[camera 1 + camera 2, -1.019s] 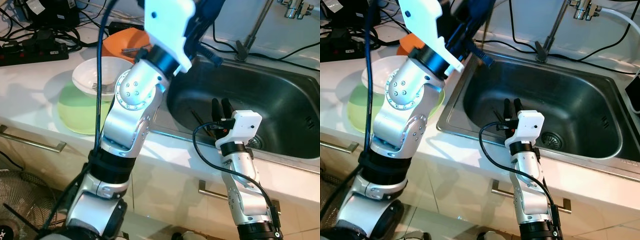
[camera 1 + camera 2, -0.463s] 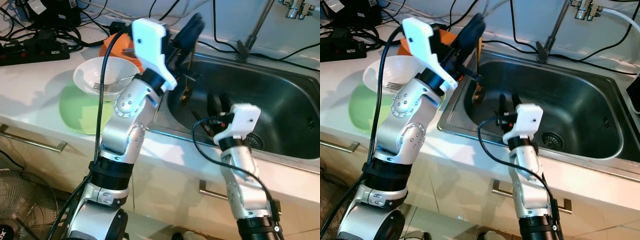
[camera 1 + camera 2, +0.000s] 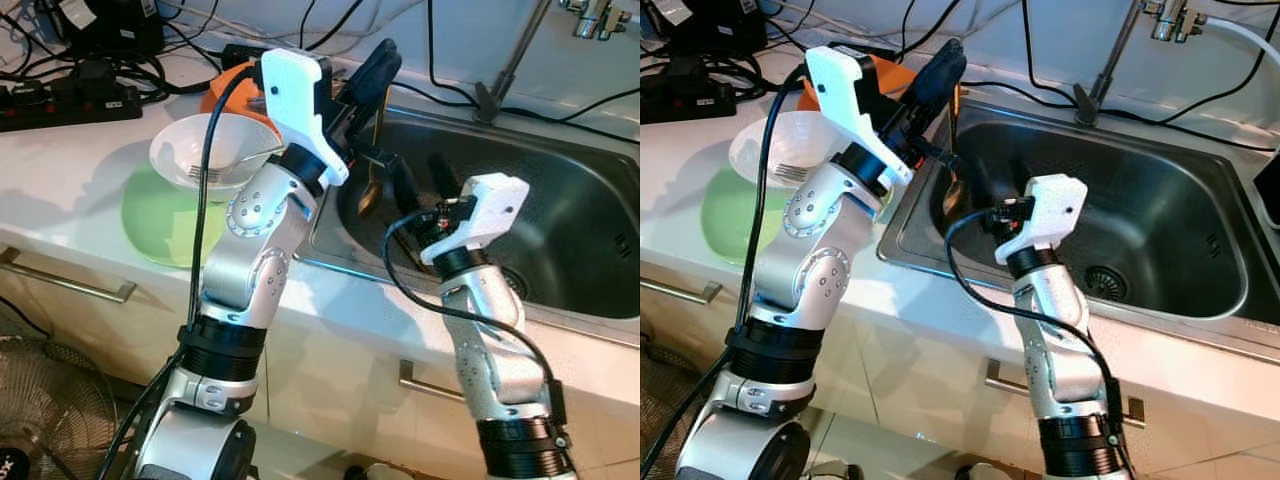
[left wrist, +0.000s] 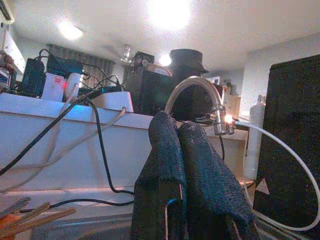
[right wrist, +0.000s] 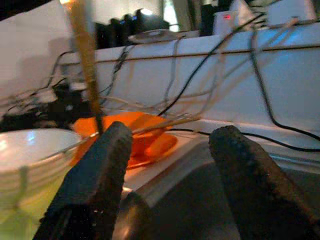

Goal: Kitchen organization

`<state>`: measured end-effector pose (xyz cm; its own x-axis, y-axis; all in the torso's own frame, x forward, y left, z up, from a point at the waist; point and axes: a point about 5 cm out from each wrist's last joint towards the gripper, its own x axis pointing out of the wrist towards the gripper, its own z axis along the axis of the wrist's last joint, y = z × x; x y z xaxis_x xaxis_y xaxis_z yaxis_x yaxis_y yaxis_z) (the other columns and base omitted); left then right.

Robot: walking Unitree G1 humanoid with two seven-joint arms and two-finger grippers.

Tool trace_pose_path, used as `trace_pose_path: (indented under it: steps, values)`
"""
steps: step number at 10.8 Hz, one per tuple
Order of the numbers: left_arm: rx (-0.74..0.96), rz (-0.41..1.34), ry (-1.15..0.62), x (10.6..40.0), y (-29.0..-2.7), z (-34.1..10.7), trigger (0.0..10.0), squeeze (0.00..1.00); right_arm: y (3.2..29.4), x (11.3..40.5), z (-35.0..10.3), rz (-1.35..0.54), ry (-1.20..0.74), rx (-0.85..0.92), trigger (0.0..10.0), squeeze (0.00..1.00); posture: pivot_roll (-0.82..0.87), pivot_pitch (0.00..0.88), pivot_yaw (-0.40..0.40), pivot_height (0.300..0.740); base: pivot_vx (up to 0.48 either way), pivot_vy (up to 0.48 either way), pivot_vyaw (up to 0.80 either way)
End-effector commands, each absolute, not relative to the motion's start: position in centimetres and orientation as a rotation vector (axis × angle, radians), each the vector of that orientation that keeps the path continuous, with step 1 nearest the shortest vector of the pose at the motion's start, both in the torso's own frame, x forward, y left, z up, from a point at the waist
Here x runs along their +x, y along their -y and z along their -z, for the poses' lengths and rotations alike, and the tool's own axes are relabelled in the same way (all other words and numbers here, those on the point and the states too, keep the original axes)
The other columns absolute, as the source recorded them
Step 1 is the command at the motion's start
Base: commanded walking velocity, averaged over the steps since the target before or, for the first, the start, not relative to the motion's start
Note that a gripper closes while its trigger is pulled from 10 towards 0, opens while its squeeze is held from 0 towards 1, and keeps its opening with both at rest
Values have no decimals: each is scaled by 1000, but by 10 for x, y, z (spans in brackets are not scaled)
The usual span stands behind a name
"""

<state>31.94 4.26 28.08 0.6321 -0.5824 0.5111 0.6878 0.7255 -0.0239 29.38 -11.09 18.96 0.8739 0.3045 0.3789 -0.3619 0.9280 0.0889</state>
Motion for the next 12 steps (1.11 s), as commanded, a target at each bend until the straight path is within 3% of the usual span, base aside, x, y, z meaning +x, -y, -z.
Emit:
trace_pose_path:
  steps: [1, 5, 12]
  values:
    - [-221, 750, 486, 319, -40, -278, 10000, 0, 114, 292, -192, -371, 363, 161, 10000, 0, 32, 38, -60, 740, 0, 0, 0]
    - [-212, 759, 471, 319, -39, -275, 10000, 0, 119, 291, -190, -425, 326, 168, 10000, 0, 31, 41, -55, 740, 0, 0, 0]
    - [-210, 800, 446, 314, -33, -270, 10000, 0, 91, 283, -185, -571, 282, 218, 10000, 0, 38, 46, -51, 740, 0, 0, 0]
